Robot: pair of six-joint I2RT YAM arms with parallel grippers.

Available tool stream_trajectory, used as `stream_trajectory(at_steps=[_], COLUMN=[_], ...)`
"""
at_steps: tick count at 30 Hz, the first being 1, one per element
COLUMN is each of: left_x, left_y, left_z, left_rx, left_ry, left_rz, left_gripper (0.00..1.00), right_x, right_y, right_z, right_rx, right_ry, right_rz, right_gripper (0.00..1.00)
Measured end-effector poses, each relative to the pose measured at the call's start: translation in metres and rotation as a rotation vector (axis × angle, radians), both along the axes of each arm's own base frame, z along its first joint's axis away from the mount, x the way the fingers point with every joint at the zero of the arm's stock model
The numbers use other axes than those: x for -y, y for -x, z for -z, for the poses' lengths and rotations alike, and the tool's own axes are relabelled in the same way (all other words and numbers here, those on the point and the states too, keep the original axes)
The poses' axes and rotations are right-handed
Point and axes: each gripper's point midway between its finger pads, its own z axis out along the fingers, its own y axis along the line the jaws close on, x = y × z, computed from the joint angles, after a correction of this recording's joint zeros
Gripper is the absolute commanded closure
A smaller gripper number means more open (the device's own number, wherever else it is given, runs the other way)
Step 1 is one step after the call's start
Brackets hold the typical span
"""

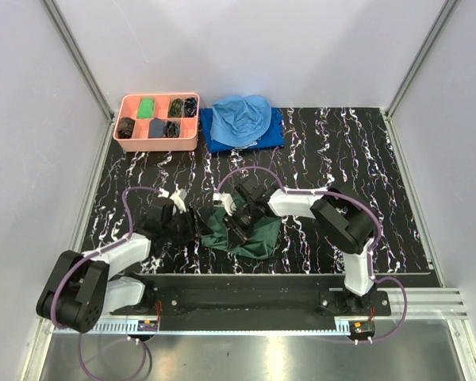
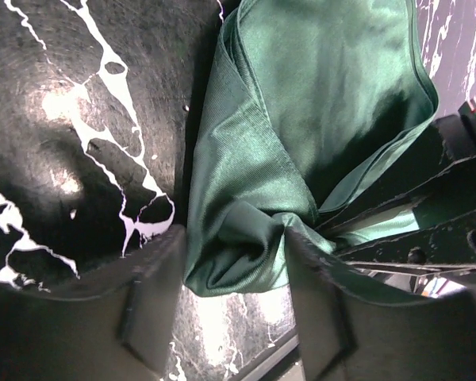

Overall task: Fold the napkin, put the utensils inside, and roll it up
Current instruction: Roll the napkin with the utensil

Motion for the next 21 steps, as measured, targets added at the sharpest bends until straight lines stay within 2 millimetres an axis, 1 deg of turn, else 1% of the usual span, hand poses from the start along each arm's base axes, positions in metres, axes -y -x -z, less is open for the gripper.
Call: stream_trajectory(at_steps=[3, 4, 6, 7, 9, 10, 12, 13, 14, 15, 17, 21], left_x=[0.001, 0.002, 0.004, 0.004, 0.006, 0.007, 0.007, 0.007, 0.007, 0.007, 0.006, 0.006], left_y=[0.0, 0.0, 0.0, 0.0, 0.001, 0.001, 0.001, 0.002, 0.002, 0.002, 0.001, 0.001], left_z=[0.005, 0.006, 0.009, 0.01, 0.011, 0.012, 0.012, 0.012, 0.012, 0.012, 0.012, 0.012], left_rx=[-0.009, -0.011, -0.017, -0.02, -0.026, -0.028, -0.03, -0.031, -0.034, -0.039, -0.053, -0.093], left_ry=[0.009, 0.013, 0.023, 0.026, 0.035, 0.037, 0.039, 0.037, 0.035, 0.032, 0.022, -0.003], left_rz=[0.002, 0.003, 0.007, 0.006, 0.013, 0.015, 0.02, 0.02, 0.021, 0.021, 0.023, 0.032], left_gripper=[0.64, 0.74, 0.84, 0.93, 1.0, 1.0, 1.0, 1.0, 1.0, 1.0, 1.0, 1.0], right_x=[0.001, 0.001, 0.002, 0.002, 0.002, 0.002, 0.002, 0.002, 0.003, 0.004, 0.006, 0.013], right_y=[-0.001, -0.001, -0.001, -0.001, -0.001, -0.001, -0.001, -0.001, -0.001, -0.001, -0.005, -0.024], right_z=[0.0, 0.0, 0.001, 0.001, 0.0, 0.0, -0.001, -0.002, -0.004, -0.006, -0.013, -0.026], right_rx=[-0.029, -0.038, -0.053, -0.062, -0.07, -0.073, -0.081, -0.083, -0.082, -0.08, -0.055, 0.124], right_ry=[-0.013, -0.016, -0.022, -0.025, -0.028, -0.028, -0.025, -0.023, -0.017, -0.01, 0.011, 0.072], right_rz=[-0.001, -0.003, -0.003, -0.004, -0.004, -0.003, 0.001, 0.005, 0.011, 0.018, 0.046, 0.121], right_gripper=[0.77, 0.77, 0.76, 0.74, 0.72, 0.66, 0.59, 0.53, 0.42, 0.38, 0.32, 0.29])
